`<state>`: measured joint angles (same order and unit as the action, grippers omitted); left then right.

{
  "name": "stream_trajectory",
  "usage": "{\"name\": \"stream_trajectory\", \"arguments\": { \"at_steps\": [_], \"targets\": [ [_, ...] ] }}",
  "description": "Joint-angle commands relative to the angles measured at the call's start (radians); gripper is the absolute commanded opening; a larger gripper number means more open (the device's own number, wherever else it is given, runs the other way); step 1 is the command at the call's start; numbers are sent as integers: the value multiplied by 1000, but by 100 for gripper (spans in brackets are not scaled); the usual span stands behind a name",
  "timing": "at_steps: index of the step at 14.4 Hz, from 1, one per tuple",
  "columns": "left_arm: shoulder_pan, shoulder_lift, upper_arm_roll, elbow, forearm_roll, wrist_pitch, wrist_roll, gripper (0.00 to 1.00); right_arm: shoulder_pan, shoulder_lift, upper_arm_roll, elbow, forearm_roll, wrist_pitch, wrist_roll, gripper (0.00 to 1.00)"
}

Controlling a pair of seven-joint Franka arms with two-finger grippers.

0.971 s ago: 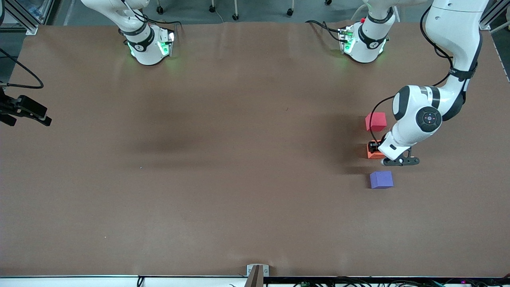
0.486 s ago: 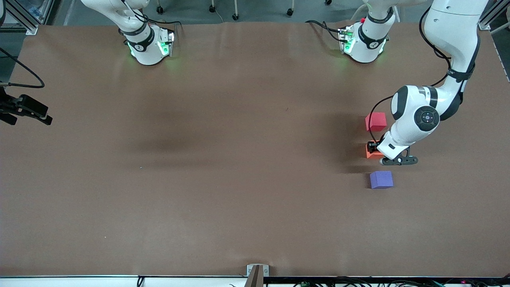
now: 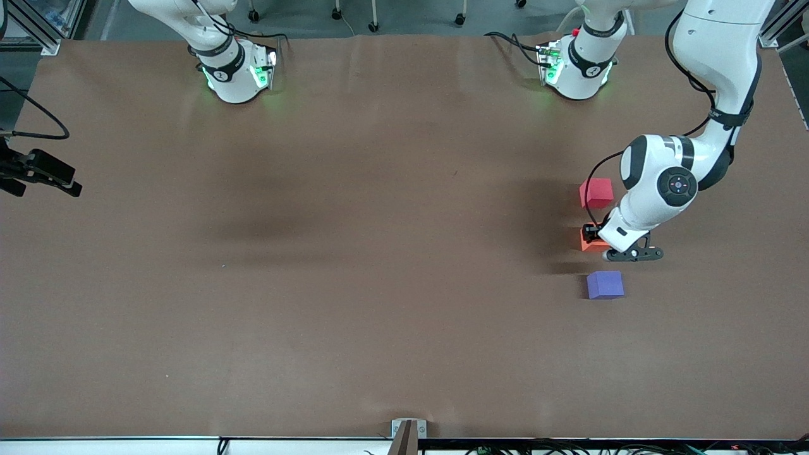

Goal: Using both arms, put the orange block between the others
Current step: 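Lower the orange cube between the pink and purple cubes, then open the left gripper and lift it away from the orange cube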

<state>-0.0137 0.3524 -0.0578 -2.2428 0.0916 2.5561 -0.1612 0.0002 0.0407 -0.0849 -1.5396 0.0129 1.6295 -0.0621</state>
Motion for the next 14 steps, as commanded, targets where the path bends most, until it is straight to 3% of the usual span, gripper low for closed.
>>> {"name": "stream_trajectory", "arguments": {
  "at_steps": [1,5,8,14],
  "targets": [
    [20,30,-7,-11,13,47,17,100,0,-22,17,-13,-17,-7,-8,100],
    [18,-22,-8,-6,13,24,2,100,7,-24,17,-11,-19,-7,-5,100],
    [18,-105,-10,15,5,-83,5,100,6,-24,16,-11,-19,-7,-5,100],
    [18,-225,-25,222,-48,-385,6,100,7,-25,17,-13,-19,-8,-5,100]
  ]
}}
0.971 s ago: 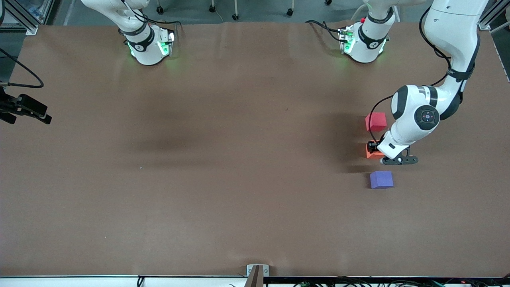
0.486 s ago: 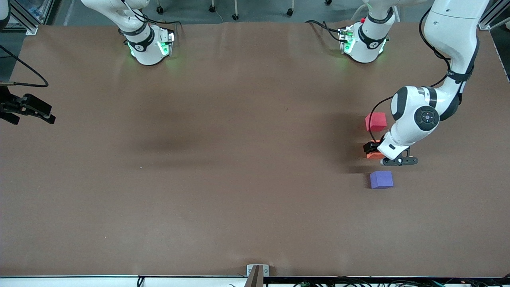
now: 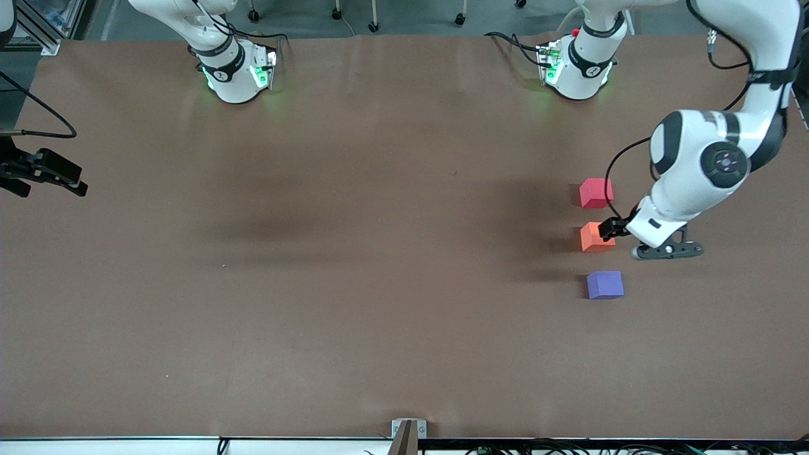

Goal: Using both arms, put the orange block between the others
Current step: 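Open the left gripper and lift it away from the orange cube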

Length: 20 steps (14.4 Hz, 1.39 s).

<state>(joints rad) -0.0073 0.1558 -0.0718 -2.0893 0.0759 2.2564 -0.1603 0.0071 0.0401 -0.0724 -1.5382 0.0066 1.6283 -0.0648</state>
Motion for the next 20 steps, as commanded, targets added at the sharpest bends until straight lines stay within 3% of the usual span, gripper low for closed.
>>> {"name": "stream_trajectory", "arguments": {
  "at_steps": [1,5,10,14,20],
  "targets": [
    [13,-39,-11,122,-53,-141,7,100,1,-25,5,-14,-13,-7,-1,100],
    [15,-33,-10,394,-70,-394,19,100,1,-25,5,-16,-13,-5,0,100],
    [9,-33,-10,590,-65,-613,54,100,-2,-23,3,-16,-13,-4,0,100],
    [10,-33,-8,664,-54,-666,73,100,-2,-23,3,-16,-13,-1,0,100],
    [18,-36,-5,673,-70,-692,79,100,-1,-23,3,-17,-13,7,0,100]
  ]
}}
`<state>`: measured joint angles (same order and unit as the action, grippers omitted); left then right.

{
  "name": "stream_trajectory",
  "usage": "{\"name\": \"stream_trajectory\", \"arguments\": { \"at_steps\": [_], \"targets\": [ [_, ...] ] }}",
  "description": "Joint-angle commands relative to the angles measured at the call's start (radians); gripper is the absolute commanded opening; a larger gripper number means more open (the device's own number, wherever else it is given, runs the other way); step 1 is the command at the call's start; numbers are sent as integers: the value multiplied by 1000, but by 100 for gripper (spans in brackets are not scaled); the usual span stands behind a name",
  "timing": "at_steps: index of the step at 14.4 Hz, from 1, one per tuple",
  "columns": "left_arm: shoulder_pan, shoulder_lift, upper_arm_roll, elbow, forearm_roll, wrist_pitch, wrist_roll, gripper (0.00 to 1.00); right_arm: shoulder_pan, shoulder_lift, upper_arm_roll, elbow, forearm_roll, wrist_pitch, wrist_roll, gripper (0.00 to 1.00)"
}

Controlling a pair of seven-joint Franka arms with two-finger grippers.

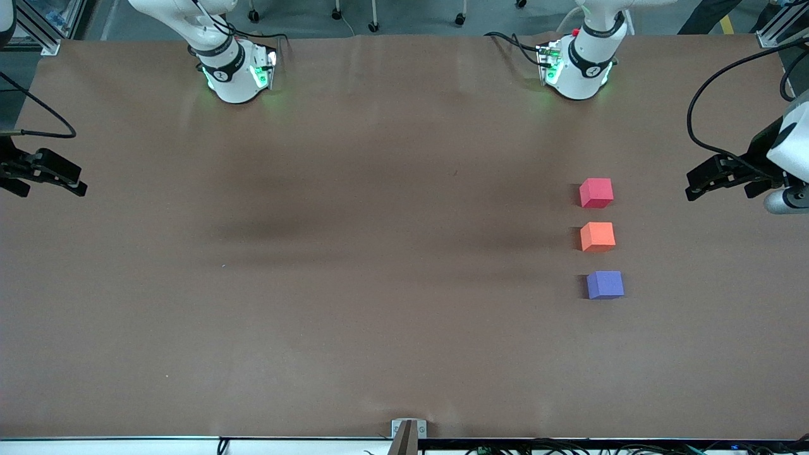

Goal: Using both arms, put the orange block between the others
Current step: 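Open the left gripper and lift it away from the orange cube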

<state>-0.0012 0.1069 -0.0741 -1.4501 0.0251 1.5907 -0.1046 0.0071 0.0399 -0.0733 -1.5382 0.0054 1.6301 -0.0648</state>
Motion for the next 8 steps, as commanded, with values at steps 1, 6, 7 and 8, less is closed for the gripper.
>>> {"name": "stream_trajectory", "arguments": {
  "at_steps": [1,6,7,8],
  "targets": [
    [9,5,0,34,-19,-24,22,100,-2,-23,4,-17,-12,2,0,100],
    [9,-16,-4,33,-13,-26,16,100,-1,-23,4,-20,-12,-6,-3,100],
    [7,-15,-4,33,-8,-26,16,100,-1,-23,4,-20,-12,-6,-3,100],
    [7,-15,-6,33,-7,-26,16,100,-1,-23,4,-20,-12,-6,-3,100]
  ]
}}
